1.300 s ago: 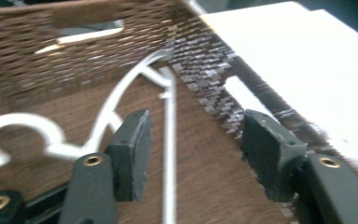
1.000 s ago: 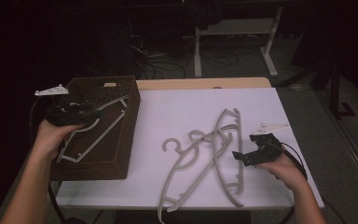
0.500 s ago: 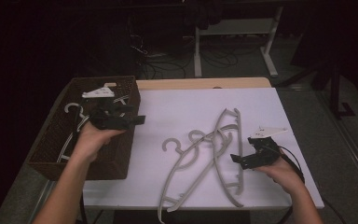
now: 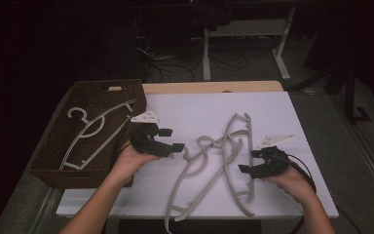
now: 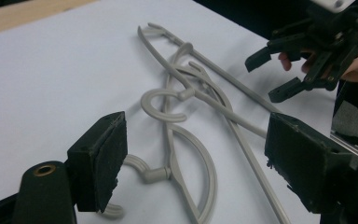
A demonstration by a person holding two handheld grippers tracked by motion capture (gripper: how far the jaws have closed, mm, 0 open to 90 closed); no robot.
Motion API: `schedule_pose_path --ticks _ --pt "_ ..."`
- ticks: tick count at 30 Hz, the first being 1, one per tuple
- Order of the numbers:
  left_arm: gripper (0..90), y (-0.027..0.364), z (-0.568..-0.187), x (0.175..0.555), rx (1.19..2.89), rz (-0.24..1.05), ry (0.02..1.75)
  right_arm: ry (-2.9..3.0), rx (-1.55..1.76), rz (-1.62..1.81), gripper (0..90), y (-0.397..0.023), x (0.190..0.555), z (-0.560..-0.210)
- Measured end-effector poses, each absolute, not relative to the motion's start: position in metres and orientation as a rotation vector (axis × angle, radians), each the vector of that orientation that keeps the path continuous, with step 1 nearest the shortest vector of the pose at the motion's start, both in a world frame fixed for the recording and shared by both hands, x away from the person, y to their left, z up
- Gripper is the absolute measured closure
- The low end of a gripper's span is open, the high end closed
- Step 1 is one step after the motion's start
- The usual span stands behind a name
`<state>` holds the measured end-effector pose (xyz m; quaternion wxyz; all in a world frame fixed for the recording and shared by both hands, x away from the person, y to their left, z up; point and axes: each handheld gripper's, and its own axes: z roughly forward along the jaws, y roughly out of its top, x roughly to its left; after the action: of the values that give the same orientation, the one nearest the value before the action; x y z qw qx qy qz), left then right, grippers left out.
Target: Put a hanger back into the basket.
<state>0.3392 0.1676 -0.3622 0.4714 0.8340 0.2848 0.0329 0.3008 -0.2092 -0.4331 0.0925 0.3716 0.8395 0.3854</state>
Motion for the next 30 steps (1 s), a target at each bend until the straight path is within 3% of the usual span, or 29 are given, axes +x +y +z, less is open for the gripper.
schedule_pose_path --ticks 4,9,30 --pt "21.3 0.165 -0.371 0.338 2.057 0.070 0.687 2.572 1.059 1.092 67.4 -0.199 0.287 -0.432" --pt "21.2 0.165 -0.380 0.338 2.066 0.077 0.685 2.717 0.983 0.996 86.5 -0.177 0.281 -0.447" --pt "20.6 0.165 -0.391 0.340 2.093 0.061 0.687 2.801 0.891 1.136 89.2 -0.127 0.302 -0.446"
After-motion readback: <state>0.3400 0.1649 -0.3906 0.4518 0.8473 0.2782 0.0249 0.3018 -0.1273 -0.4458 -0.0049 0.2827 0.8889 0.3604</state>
